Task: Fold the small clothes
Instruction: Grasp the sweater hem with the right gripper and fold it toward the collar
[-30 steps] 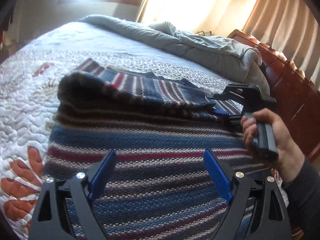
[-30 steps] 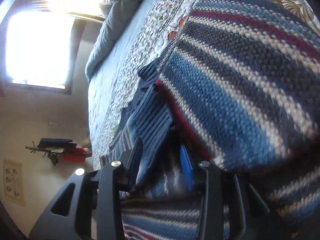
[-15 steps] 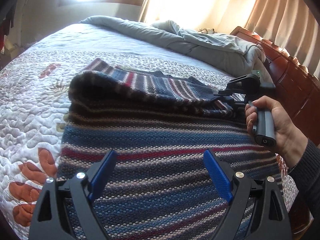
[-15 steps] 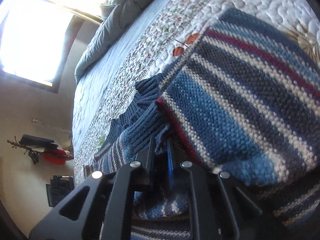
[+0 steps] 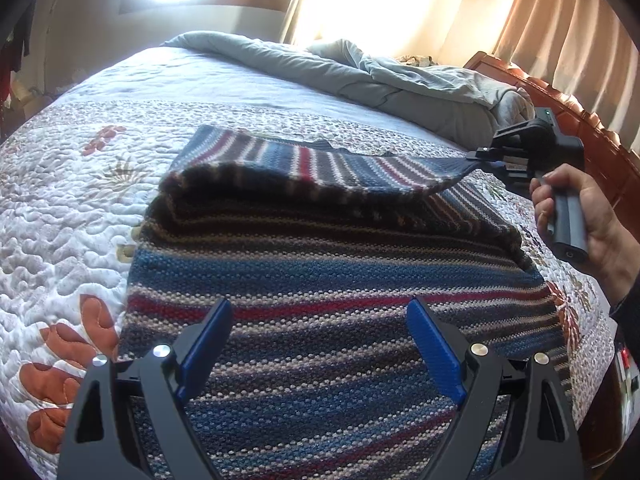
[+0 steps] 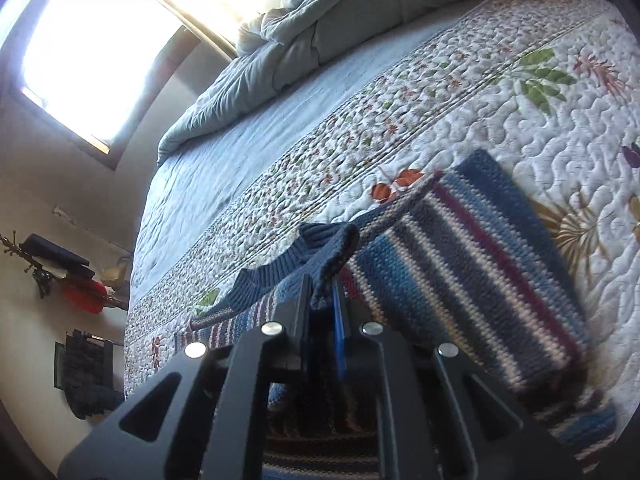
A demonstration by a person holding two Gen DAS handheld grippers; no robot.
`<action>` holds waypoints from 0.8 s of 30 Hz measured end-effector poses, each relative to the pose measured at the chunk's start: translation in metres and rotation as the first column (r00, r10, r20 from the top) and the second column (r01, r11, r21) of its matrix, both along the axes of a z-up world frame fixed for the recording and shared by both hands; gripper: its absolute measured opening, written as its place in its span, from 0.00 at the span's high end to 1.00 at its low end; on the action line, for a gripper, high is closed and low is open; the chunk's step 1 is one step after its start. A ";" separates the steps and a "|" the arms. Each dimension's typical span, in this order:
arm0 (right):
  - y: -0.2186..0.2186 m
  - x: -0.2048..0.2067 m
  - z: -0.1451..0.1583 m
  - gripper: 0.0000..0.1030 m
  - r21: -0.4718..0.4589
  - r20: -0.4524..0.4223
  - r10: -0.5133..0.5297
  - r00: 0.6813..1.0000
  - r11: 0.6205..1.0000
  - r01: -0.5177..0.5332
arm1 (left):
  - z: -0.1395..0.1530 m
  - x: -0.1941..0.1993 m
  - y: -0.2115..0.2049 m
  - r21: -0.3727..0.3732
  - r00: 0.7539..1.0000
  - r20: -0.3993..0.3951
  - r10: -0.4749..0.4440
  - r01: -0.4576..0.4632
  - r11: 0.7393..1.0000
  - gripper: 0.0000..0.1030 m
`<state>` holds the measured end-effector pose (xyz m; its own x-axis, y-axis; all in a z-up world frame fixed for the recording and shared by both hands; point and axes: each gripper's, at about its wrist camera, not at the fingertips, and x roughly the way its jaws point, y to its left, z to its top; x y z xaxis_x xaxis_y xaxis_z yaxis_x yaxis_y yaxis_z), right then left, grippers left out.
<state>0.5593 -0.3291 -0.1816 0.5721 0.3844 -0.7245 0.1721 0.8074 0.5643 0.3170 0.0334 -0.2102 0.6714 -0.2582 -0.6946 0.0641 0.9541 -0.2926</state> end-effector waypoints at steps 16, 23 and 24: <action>-0.055 -0.022 -0.055 0.72 0.060 -0.132 -0.088 0.987 0.993 0.097 | -0.010 0.005 -0.004 -0.002 0.999 -0.033 -0.022 0.021 1.000 0.14; -0.038 0.020 -0.047 0.47 -0.011 -0.120 0.040 0.992 0.999 -0.042 | -0.009 0.004 -0.004 -0.029 0.999 -0.017 -0.031 0.031 0.999 0.14; -0.030 0.028 -0.048 0.46 -0.043 -0.127 0.078 0.989 0.996 -0.084 | -0.009 0.004 -0.004 -0.027 0.999 -0.015 -0.030 0.029 0.999 0.14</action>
